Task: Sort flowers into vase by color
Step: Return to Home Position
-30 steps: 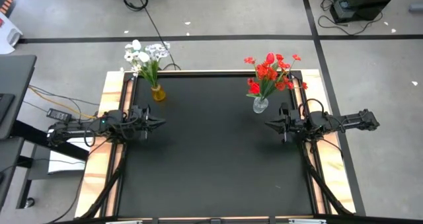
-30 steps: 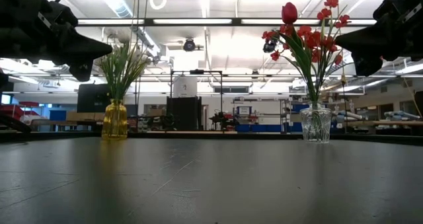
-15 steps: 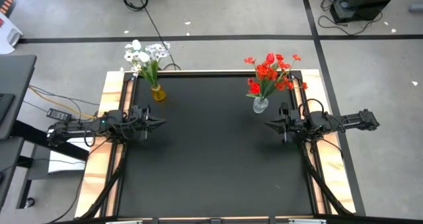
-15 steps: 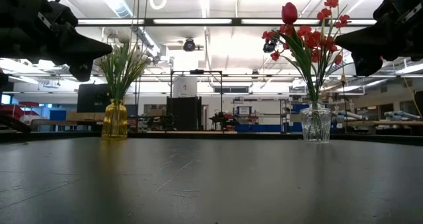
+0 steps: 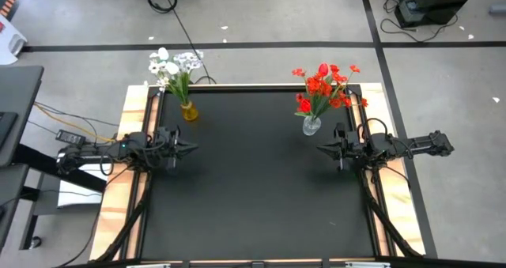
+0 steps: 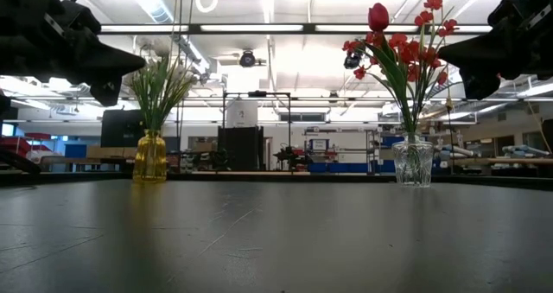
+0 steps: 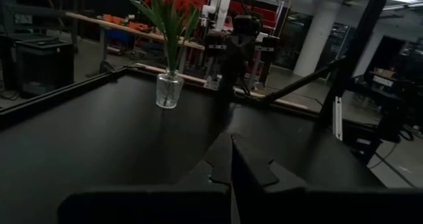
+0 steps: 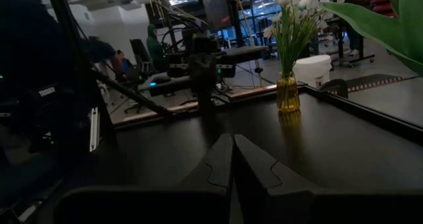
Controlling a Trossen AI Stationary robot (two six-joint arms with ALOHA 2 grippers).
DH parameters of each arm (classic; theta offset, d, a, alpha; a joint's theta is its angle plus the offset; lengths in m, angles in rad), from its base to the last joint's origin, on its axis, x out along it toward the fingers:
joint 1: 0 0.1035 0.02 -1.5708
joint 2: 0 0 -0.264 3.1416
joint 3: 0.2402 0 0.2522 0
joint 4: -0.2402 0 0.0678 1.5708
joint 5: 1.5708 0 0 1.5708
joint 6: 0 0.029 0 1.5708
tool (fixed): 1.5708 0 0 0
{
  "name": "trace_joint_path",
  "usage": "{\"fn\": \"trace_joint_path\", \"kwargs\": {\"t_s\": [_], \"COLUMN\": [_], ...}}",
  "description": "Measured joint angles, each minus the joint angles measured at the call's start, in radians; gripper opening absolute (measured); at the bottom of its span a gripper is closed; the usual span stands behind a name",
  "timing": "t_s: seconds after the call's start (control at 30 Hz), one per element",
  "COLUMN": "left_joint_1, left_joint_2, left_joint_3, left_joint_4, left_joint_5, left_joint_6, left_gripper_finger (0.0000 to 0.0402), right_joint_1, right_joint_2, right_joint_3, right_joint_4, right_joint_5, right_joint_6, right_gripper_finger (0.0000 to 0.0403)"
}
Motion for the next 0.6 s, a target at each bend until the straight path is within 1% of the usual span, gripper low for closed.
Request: {"fn": "trace_joint_path", "kwargs": {"t_s": [0.6], "left_joint_1": [-0.01], "left_joint_2": [0.0], "left_joint_3": [0.0], "left_joint_4": [0.0], "left_joint_5": [0.0], "left_joint_6": [0.0], "left_gripper_finger": [0.0007], "right_joint_1": [0.0], "right_joint_2": [0.0], "right_joint_3": [0.0], "right_joint_4": [0.0], "right_joint_5": [0.0], "right_joint_6": [0.0], "right_gripper_finger": [0.0023]}}
